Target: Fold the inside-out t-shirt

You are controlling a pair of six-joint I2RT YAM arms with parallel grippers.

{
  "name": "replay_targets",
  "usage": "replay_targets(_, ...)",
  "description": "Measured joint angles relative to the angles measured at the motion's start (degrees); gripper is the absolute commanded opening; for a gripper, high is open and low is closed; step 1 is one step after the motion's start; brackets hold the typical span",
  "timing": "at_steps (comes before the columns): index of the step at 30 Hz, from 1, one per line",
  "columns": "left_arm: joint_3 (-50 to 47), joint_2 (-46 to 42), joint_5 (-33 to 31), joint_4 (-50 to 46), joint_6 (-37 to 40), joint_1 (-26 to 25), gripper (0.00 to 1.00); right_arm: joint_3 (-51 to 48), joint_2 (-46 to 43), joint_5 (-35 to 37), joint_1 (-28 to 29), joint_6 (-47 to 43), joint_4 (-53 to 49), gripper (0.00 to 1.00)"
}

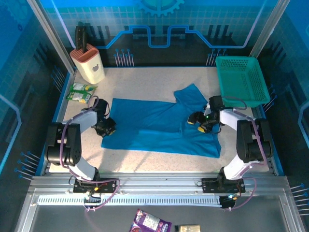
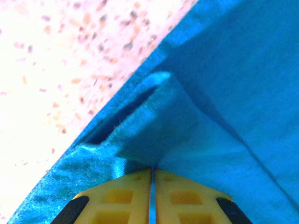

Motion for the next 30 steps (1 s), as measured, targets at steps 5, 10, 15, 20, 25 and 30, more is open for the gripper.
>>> replay_targets(5,2.32,-0.79,0.07,-1.60,3.30,0.04,0.15,3.72,-1.22,0.87,0.02,-2.86,-5.51,0.70)
replay_targets(10,16.55,2.21,-0.63,-4.35,10.80,0.04,0.24,17.66,0.17,5.53,0.07,-11.17,-10.47,0.67)
replay_targets(15,34.18,12.98,-5.73,-6.91,18.25,0.04,0.25,24.94,3.56,8.85,0.07,-17.16,-12.39,0.67)
replay_targets(20,45.46,24.90,-10.62,-11.19,23.34,0.04,0.26,28.30,7.52,10.91,0.07,-20.11,-14.80,0.66)
replay_targets(25,53.90,34.82,-10.58,-15.37,27.36,0.04,0.27,31.30,9.46,11.34,0.04,-21.00,-15.87,0.66)
replay_targets(30,59.69,39.17,-10.47,-19.06,29.90,0.04,0.27,32.04,9.51,11.21,0.04,-21.00,-16.02,0.66)
